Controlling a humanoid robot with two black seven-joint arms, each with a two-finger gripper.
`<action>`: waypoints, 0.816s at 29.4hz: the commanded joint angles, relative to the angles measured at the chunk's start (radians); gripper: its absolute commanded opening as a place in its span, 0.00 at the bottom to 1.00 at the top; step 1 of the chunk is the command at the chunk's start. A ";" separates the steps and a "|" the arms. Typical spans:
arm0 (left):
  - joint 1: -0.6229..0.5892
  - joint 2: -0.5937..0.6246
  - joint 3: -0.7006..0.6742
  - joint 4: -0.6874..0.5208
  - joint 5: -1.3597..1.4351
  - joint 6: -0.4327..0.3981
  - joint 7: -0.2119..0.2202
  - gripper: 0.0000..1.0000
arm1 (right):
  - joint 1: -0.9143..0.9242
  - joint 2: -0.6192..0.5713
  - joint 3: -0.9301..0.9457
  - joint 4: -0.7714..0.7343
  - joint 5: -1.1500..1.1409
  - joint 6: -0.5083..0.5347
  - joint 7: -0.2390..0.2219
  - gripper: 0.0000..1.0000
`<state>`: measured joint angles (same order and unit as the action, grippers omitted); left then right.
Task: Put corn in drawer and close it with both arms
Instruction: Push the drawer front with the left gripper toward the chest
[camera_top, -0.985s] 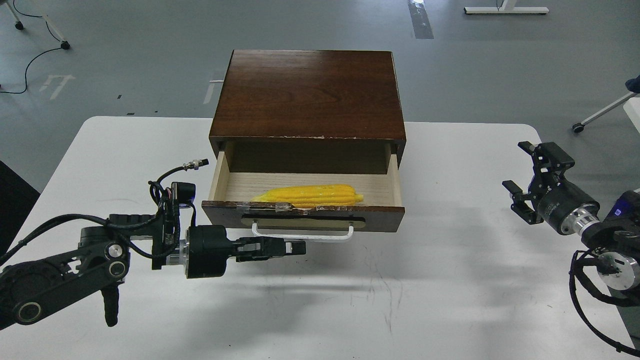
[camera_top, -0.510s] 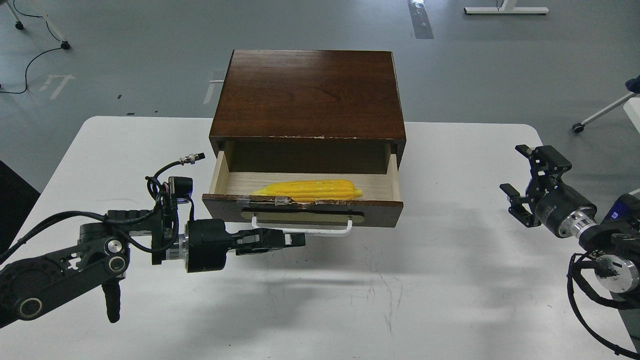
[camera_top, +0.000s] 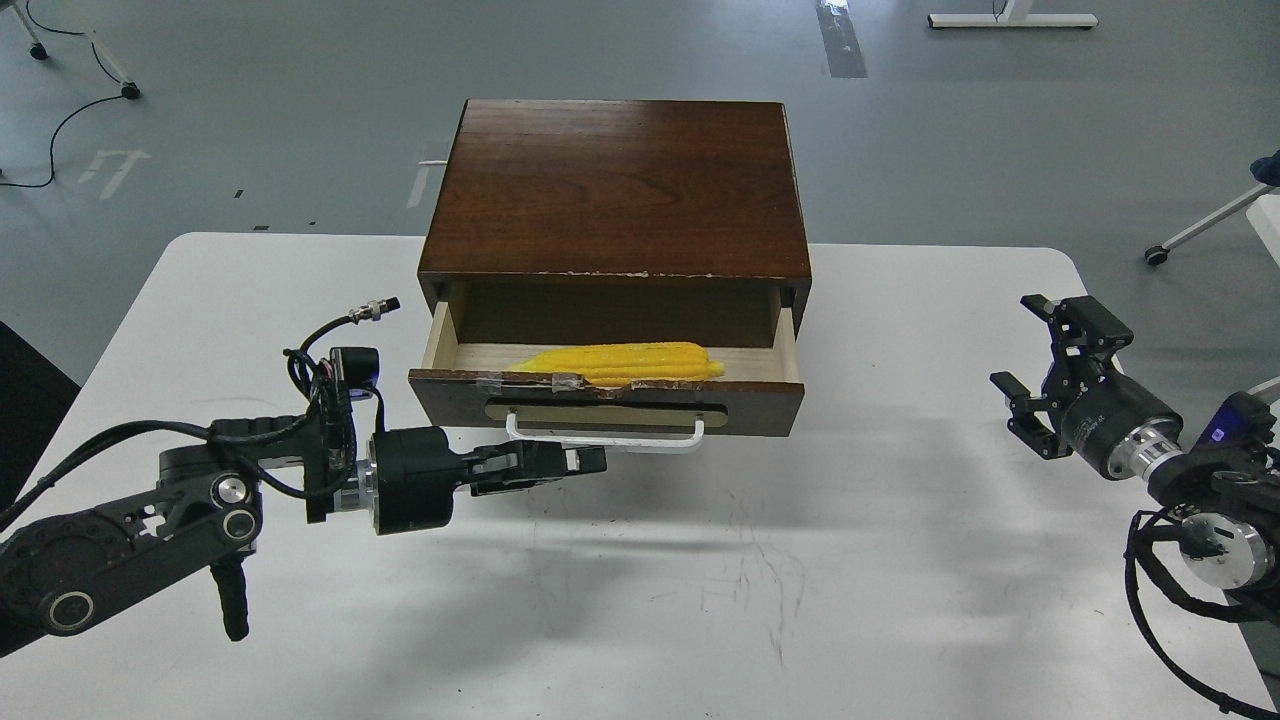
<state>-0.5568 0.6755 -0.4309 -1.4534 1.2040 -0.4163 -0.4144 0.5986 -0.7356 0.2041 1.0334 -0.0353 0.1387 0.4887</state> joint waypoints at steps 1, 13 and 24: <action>0.000 -0.004 -0.014 0.010 -0.007 0.017 0.002 0.00 | -0.003 0.005 0.000 -0.001 0.000 -0.001 0.000 0.99; 0.000 -0.022 -0.029 0.047 -0.009 0.021 0.002 0.00 | -0.003 0.005 0.000 -0.001 0.000 -0.001 0.000 0.99; -0.002 -0.057 -0.040 0.090 -0.009 0.019 0.005 0.00 | -0.013 0.005 0.001 -0.001 0.000 -0.001 0.000 0.99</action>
<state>-0.5569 0.6351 -0.4610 -1.3816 1.1949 -0.3963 -0.4100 0.5886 -0.7301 0.2055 1.0337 -0.0353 0.1380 0.4887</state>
